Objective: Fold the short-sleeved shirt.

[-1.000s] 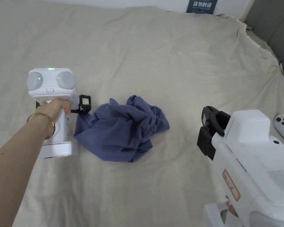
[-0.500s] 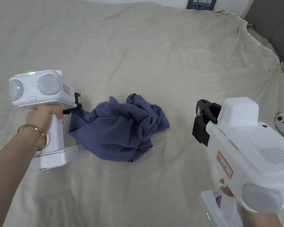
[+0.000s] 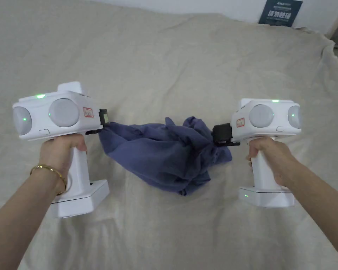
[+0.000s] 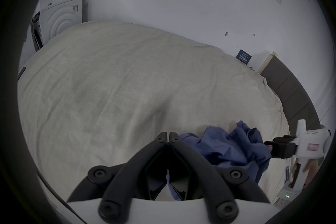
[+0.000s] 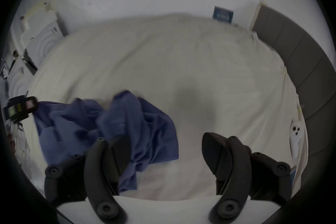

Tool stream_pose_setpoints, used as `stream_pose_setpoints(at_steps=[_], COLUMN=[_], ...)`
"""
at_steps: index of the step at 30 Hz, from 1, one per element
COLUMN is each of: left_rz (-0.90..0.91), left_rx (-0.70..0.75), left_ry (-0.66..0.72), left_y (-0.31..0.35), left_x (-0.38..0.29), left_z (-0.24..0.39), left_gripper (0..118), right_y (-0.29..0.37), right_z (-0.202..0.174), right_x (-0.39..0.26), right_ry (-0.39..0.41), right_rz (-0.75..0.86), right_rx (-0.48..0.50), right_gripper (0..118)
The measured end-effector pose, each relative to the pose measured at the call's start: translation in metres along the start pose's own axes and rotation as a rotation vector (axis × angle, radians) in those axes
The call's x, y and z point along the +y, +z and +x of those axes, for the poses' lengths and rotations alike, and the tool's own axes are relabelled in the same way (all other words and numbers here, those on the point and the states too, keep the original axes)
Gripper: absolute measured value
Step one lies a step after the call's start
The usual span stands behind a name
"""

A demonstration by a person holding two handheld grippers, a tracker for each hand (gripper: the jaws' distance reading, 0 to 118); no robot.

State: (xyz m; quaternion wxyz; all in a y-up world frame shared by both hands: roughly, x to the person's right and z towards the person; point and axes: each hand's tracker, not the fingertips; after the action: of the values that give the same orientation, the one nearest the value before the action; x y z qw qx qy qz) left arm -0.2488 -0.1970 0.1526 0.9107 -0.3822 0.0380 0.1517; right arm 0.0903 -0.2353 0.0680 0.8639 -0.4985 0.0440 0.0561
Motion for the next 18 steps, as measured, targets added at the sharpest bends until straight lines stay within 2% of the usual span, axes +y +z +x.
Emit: stream_pose_setpoints(at_steps=[2, 5, 7, 11, 12, 14, 15, 18], left_rz=[-0.012, -0.025, -0.032, -0.050, -0.054, -0.060, -0.063, -0.060], left_rx=[0.005, 0.014, 0.018, 0.021, 0.022, 0.025, 0.029, 0.031], left_ry=[-0.005, -0.017, -0.014, -0.011, -0.014, -0.017, -0.019, -0.011], left_y=[-0.003, -0.010, -0.014, -0.022, -0.023, -0.026, -0.026, -0.022], left_x=[-0.004, -0.010, -0.013, -0.014, -0.015, -0.015, -0.014, -0.011], left_z=[-0.003, -0.007, -0.010, -0.013, -0.014, -0.014, -0.015, -0.015], left_gripper=[0, 0, 0, 0, 0, 0, 0, 0], right_y=[-0.015, -0.031, -0.039, -0.044, -0.043, -0.036, -0.032, -0.012], right_z=[0.000, 0.006, 0.009, 0.007, 0.005, 0.003, 0.002, 0.014], right_x=[-0.003, -0.009, -0.012, -0.018, -0.019, -0.017, -0.015, -0.011], right_ry=[-0.018, -0.136, -0.175, -0.198, -0.193, -0.138, -0.125, -0.098], right_rz=[-0.007, -0.054, -0.074, -0.040, -0.036, -0.008, 0.000, 0.004], right_rx=[-0.043, -0.048, -0.027, -0.008, -0.012, -0.029, -0.039, 0.013], right_gripper=[83, 79, 72, 44, 37, 4, 4, 3])
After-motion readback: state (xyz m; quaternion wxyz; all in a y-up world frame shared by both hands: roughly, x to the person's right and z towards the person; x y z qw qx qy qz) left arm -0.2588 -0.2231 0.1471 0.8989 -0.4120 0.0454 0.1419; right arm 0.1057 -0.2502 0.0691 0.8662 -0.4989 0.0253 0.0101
